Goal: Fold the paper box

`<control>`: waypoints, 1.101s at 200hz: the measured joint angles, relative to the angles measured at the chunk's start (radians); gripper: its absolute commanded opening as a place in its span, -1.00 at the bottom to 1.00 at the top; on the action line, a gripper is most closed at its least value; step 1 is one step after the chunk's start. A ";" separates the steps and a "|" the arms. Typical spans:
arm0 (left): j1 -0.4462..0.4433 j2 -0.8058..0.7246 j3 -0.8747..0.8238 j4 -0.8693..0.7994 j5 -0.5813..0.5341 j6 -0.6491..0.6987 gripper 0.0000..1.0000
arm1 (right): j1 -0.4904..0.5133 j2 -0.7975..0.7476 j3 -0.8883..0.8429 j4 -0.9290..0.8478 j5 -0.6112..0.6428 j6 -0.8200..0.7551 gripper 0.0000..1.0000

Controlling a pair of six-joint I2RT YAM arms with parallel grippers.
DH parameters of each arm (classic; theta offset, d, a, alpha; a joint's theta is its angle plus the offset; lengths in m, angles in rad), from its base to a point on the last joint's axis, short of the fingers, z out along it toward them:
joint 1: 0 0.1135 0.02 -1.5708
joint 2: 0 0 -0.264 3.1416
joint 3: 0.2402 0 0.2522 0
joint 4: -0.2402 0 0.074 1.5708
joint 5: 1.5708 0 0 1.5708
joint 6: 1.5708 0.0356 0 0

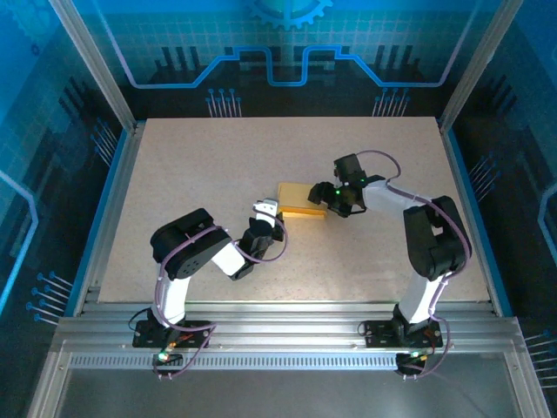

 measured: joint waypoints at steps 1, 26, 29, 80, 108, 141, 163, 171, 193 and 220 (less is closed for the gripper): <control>0.000 0.000 0.000 0.000 0.000 -0.001 -0.57 | 0.000 0.000 0.000 0.001 -0.001 0.000 0.45; 0.000 0.007 0.001 -0.032 0.012 0.003 -0.31 | -0.001 0.003 0.000 0.006 -0.004 0.012 0.43; 0.000 0.009 0.001 -0.037 0.011 0.002 -0.28 | -0.001 0.003 0.000 0.007 -0.004 0.014 0.42; -0.001 0.014 -0.007 -0.091 0.050 0.026 0.21 | -0.001 0.007 0.000 0.021 -0.005 0.037 0.41; -0.001 -0.003 -0.027 -0.116 0.102 0.050 0.52 | -0.001 0.019 0.001 0.028 -0.008 0.044 0.41; -0.001 -0.050 -0.071 -0.135 0.152 0.056 0.85 | -0.001 0.032 0.008 0.027 -0.006 0.045 0.41; 0.002 -0.108 -0.127 -0.157 0.191 0.055 0.97 | -0.001 0.041 0.020 0.024 0.003 0.043 0.40; 0.007 -0.135 -0.151 -0.166 0.223 0.056 0.98 | -0.001 0.045 0.024 0.024 0.005 0.042 0.40; 0.034 -0.206 -0.220 -0.177 0.314 0.056 0.98 | -0.001 0.058 0.034 0.020 0.008 0.036 0.39; 0.079 -0.320 -0.302 -0.221 0.425 0.048 0.98 | 0.000 0.073 0.047 0.008 0.022 0.031 0.38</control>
